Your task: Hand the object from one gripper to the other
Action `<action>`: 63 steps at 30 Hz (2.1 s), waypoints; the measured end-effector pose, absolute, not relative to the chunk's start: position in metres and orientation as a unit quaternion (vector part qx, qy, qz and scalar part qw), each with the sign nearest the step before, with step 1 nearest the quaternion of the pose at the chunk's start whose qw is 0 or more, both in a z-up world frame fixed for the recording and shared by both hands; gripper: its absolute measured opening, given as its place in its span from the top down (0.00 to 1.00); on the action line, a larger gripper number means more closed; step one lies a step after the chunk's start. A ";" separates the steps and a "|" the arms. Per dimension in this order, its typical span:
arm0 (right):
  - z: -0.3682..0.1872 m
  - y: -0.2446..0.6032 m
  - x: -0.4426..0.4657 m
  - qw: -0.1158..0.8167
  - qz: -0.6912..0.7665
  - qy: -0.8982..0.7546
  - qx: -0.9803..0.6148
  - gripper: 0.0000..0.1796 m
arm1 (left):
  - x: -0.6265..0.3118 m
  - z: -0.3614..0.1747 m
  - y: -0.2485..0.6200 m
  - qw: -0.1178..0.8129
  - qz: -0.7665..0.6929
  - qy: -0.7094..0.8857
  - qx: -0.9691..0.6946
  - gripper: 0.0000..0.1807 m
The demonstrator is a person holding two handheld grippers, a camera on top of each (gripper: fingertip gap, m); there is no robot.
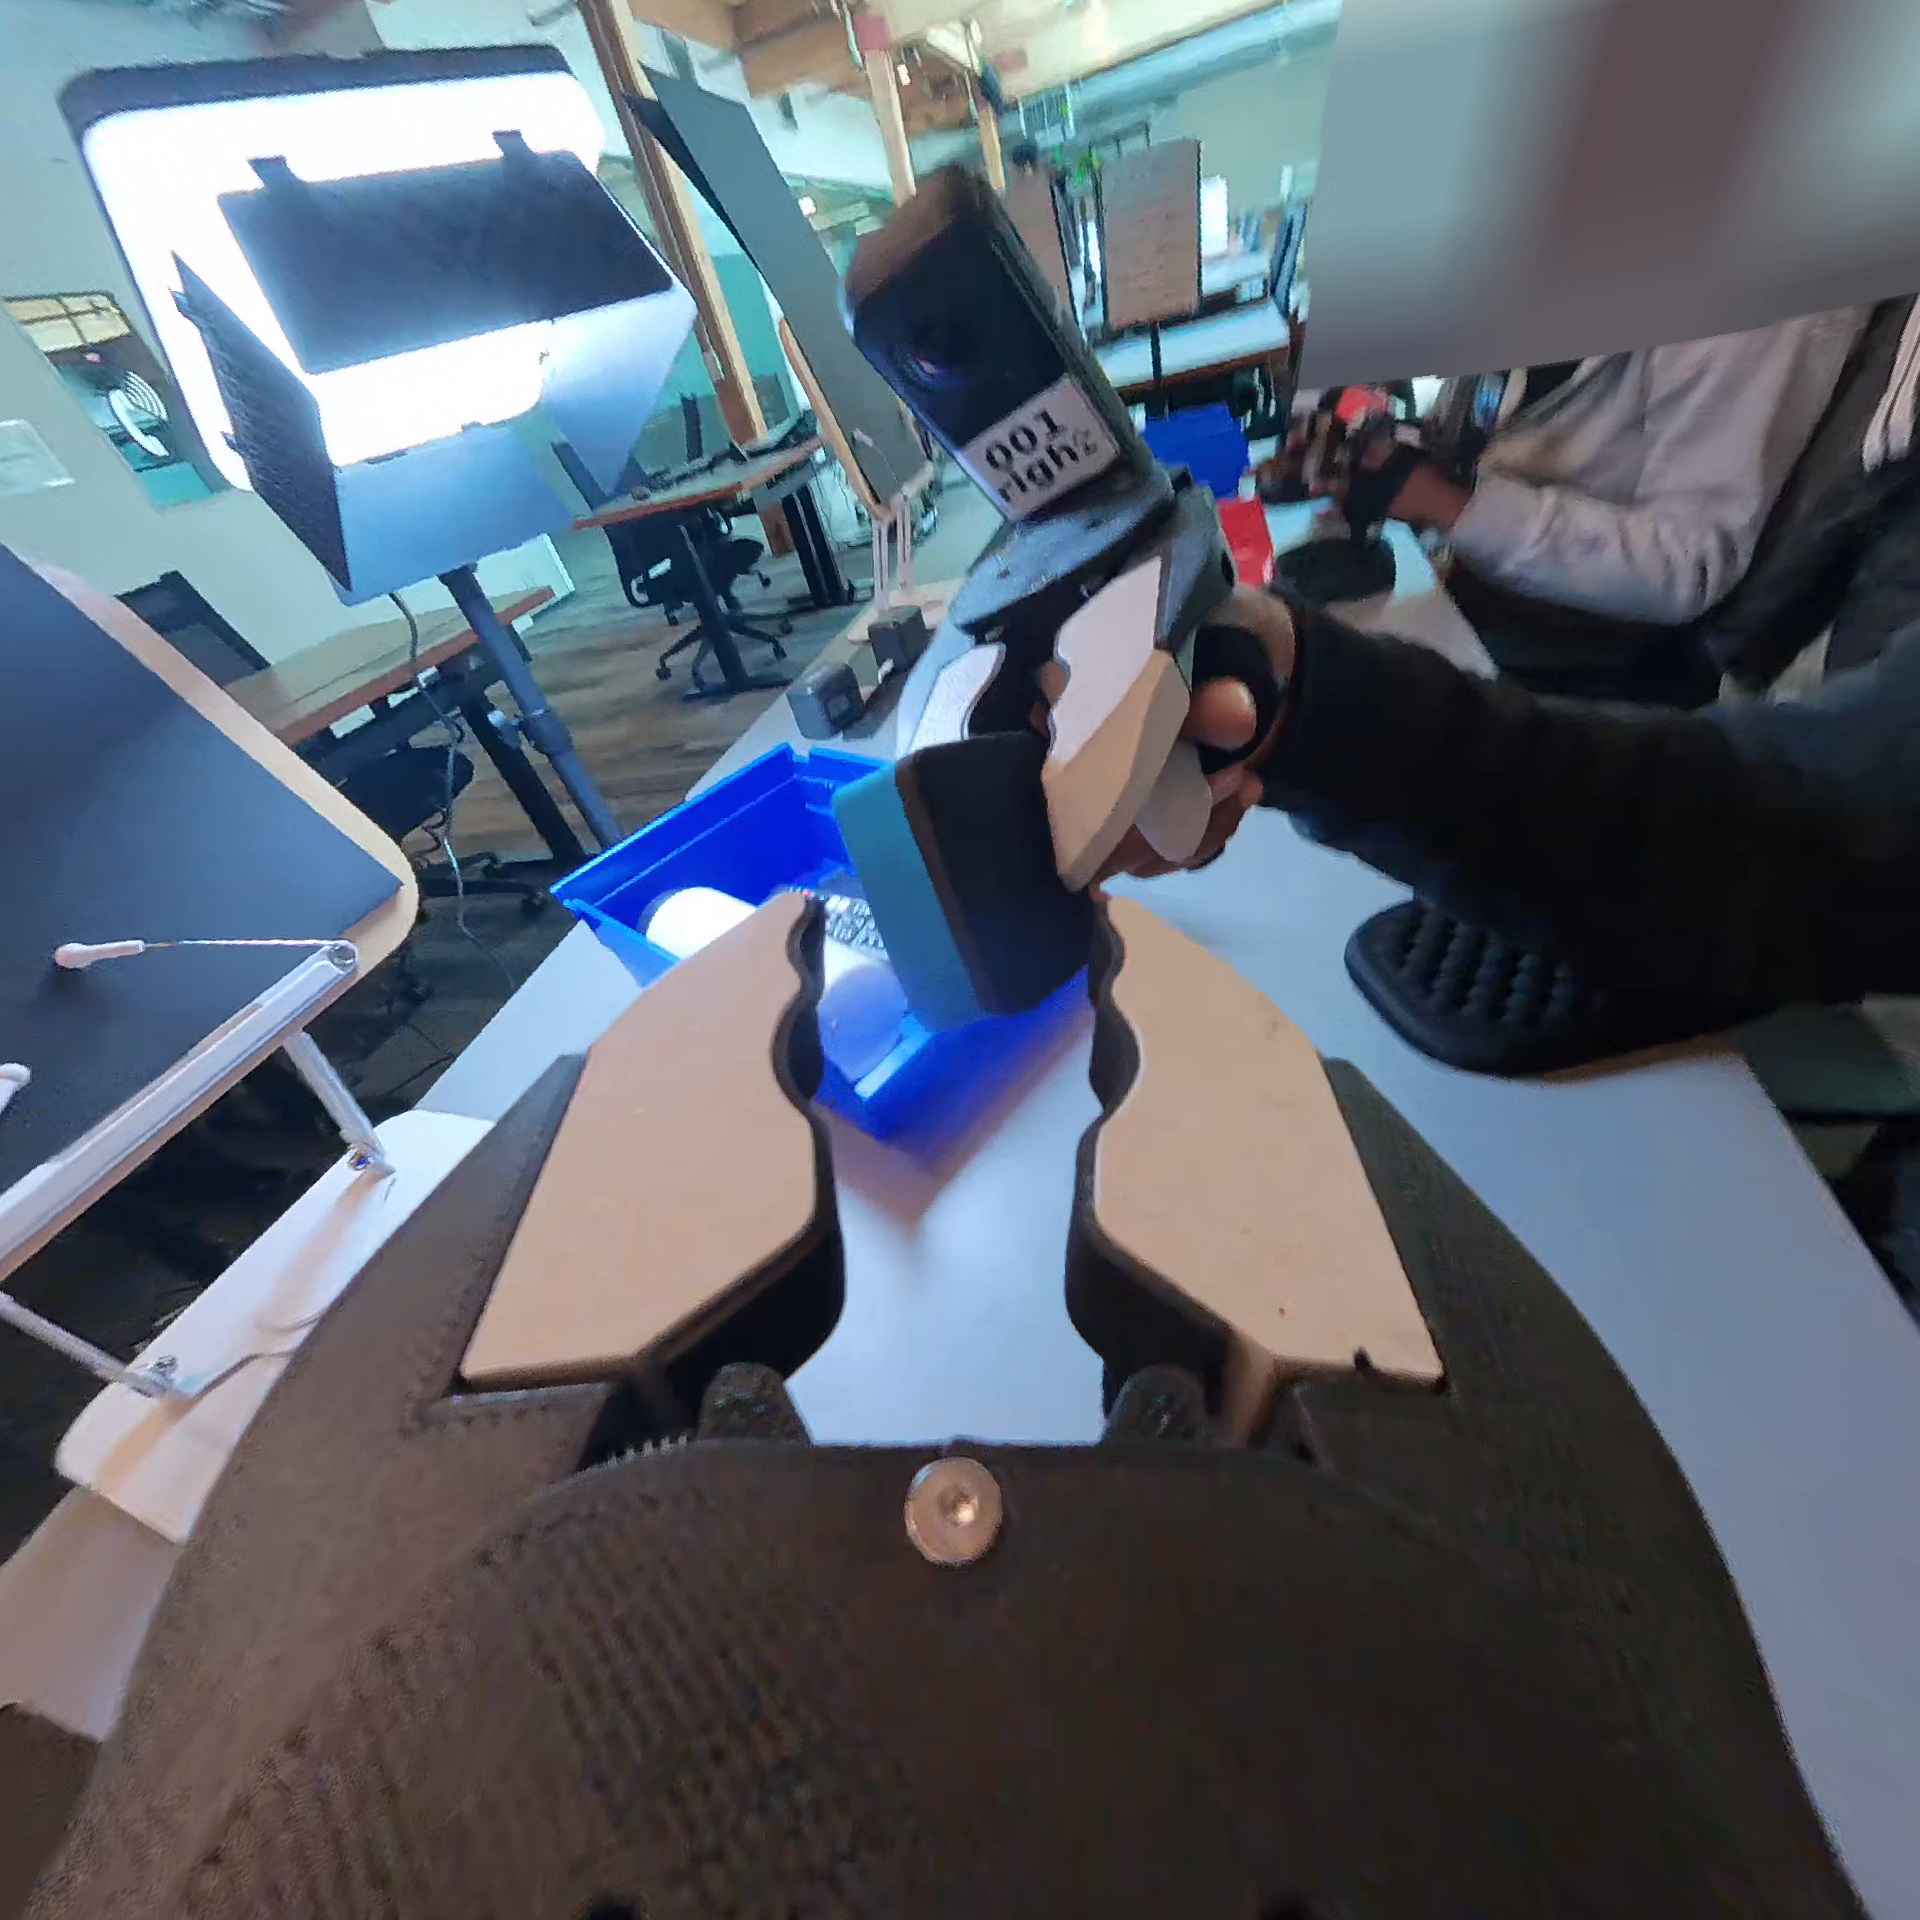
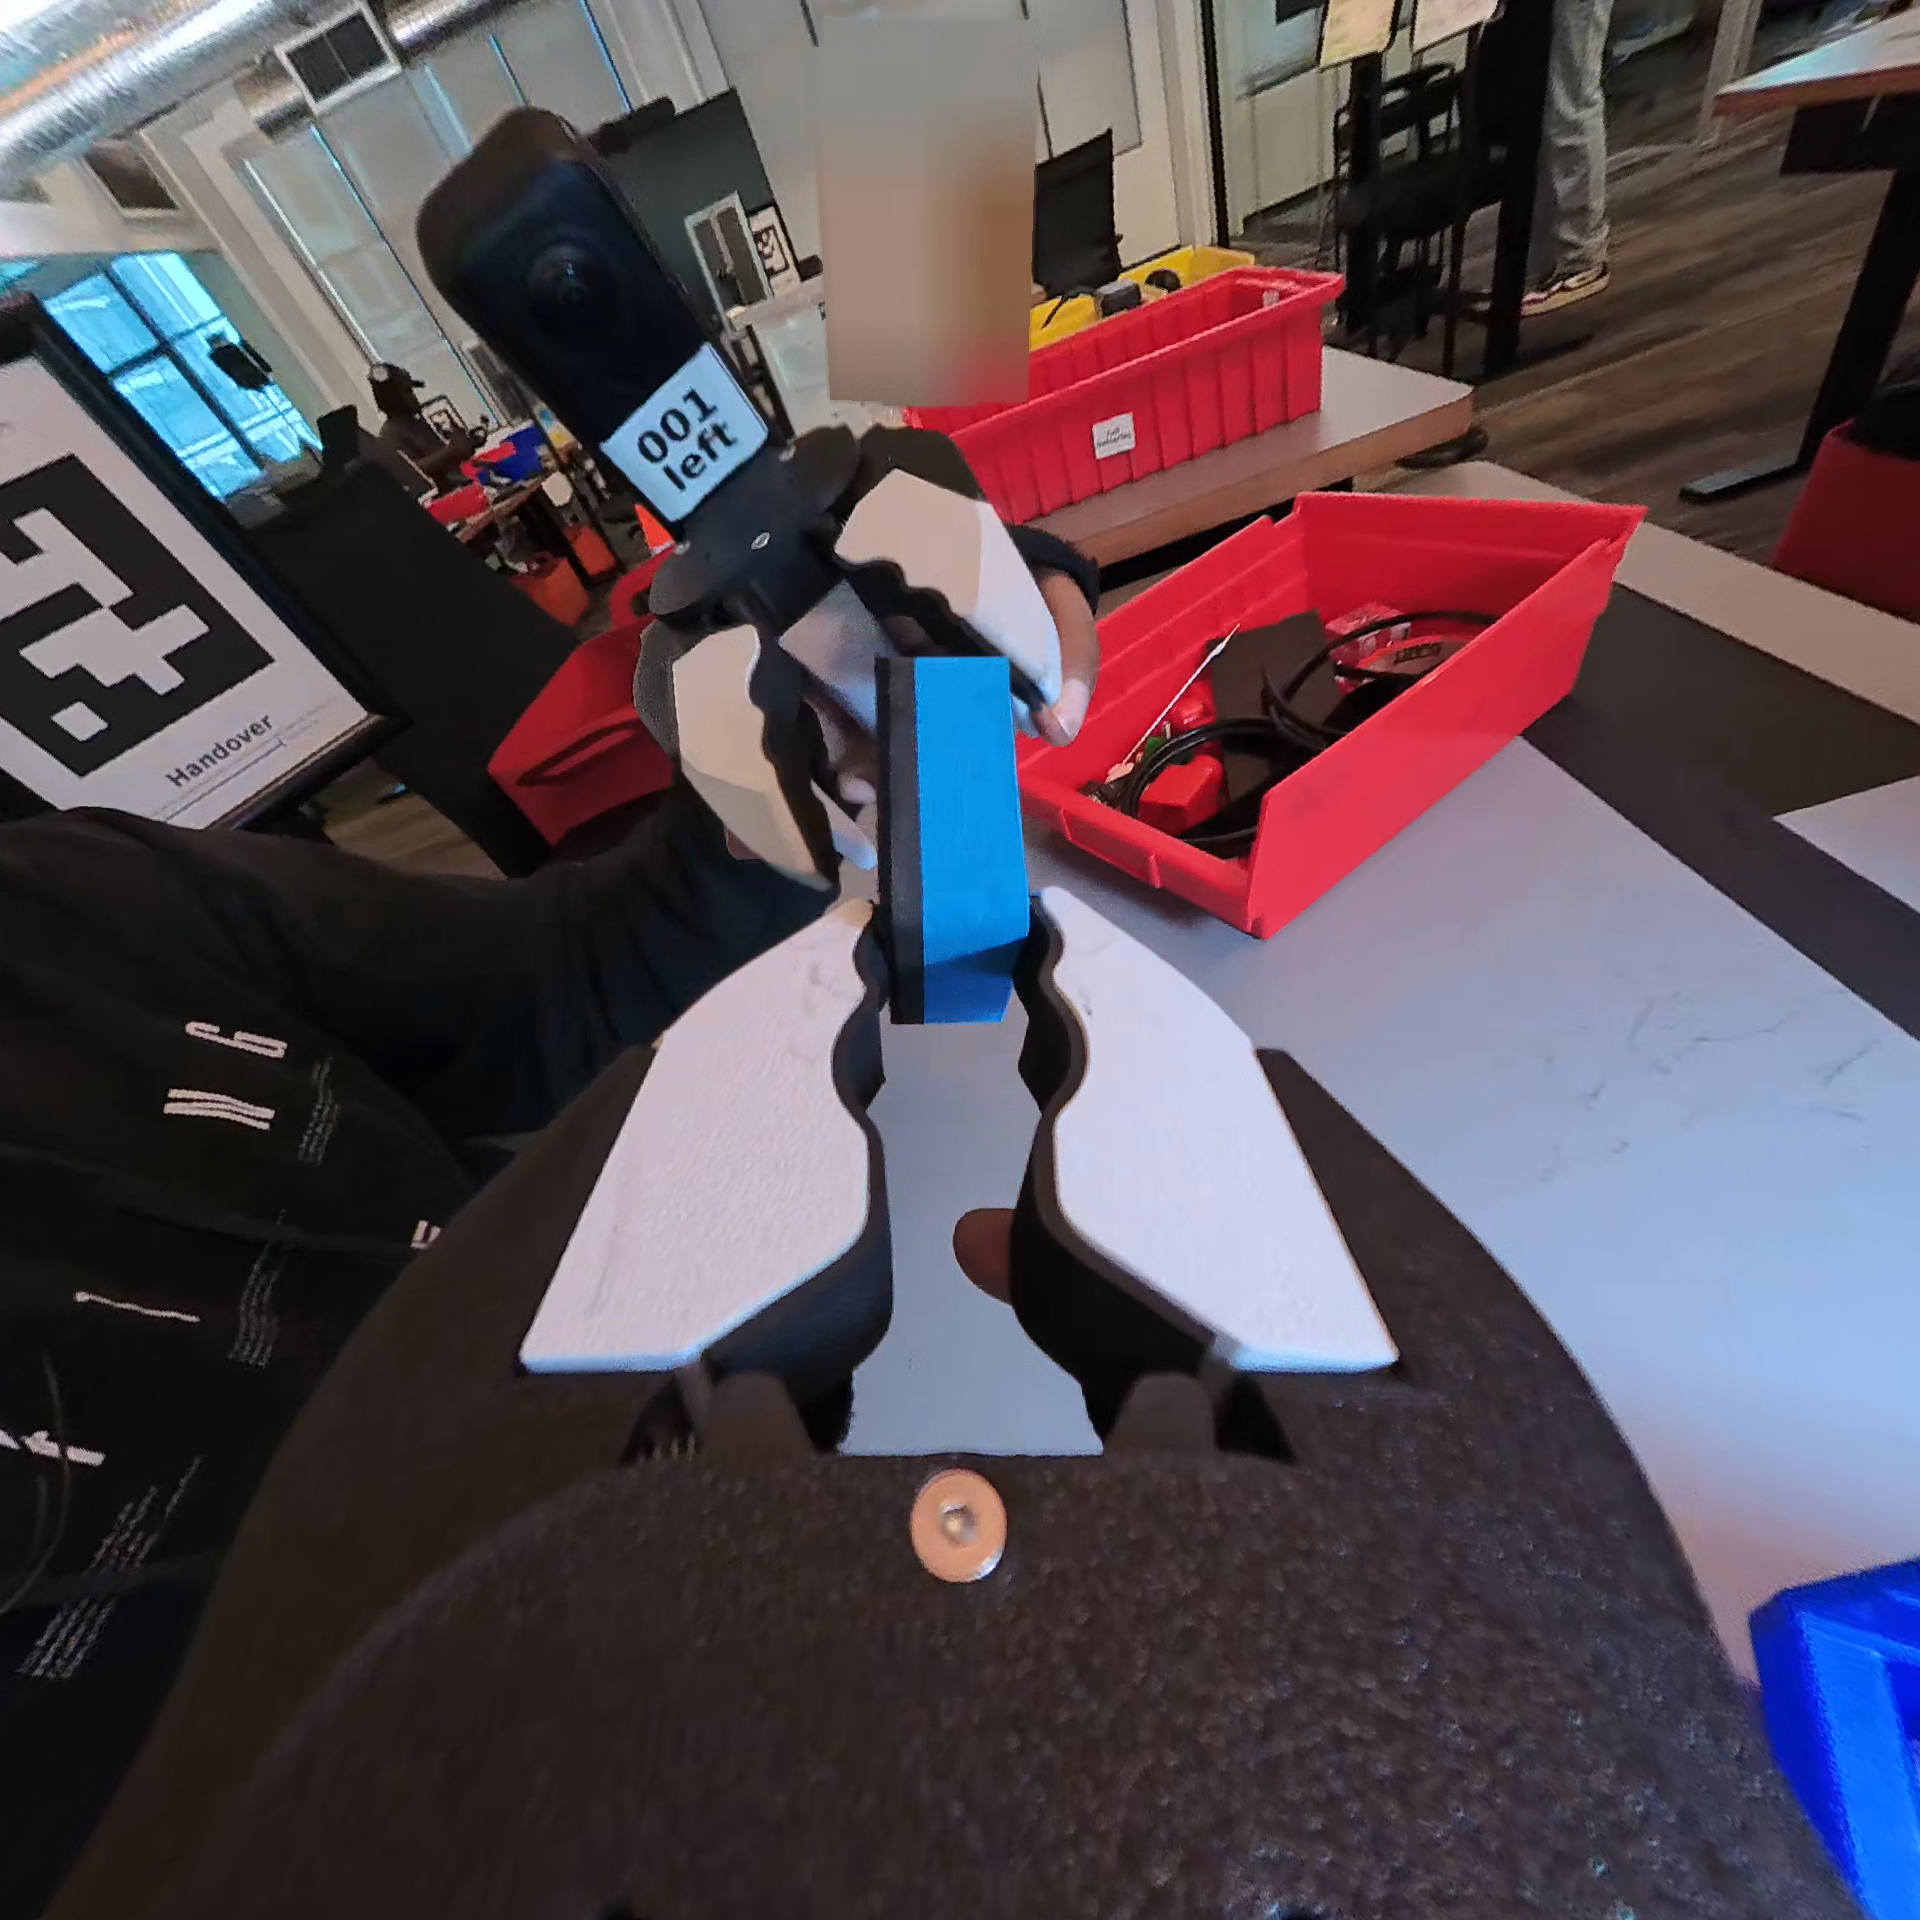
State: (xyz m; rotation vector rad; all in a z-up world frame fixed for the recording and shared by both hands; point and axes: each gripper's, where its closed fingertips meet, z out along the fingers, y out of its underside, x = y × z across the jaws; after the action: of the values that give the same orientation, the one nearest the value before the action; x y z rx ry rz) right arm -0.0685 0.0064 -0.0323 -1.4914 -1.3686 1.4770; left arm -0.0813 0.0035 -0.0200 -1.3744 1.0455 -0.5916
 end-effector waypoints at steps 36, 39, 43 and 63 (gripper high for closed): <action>-0.001 0.007 -0.077 0.428 0.599 -0.478 -0.479 0.87 | -0.082 0.007 0.005 0.589 -0.460 0.327 -0.578 0.80; 0.007 0.005 -0.074 0.438 0.610 -0.470 -0.463 0.87 | -0.075 -0.001 0.004 0.564 -0.474 0.332 -0.589 0.75; 0.005 0.004 -0.075 0.438 0.603 -0.478 -0.465 0.87 | -0.073 0.002 0.002 0.571 -0.487 0.329 -0.573 0.87; 0.008 0.012 -0.071 0.450 0.609 -0.461 -0.463 0.87 | -0.073 -0.004 0.008 0.572 -0.475 0.335 -0.578 0.87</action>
State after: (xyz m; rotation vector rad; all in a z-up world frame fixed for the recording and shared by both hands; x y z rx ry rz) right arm -0.0709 0.0120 0.0083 -1.1454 -1.1384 1.5048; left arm -0.0729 0.0075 -0.0045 -1.3556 0.7854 -1.1146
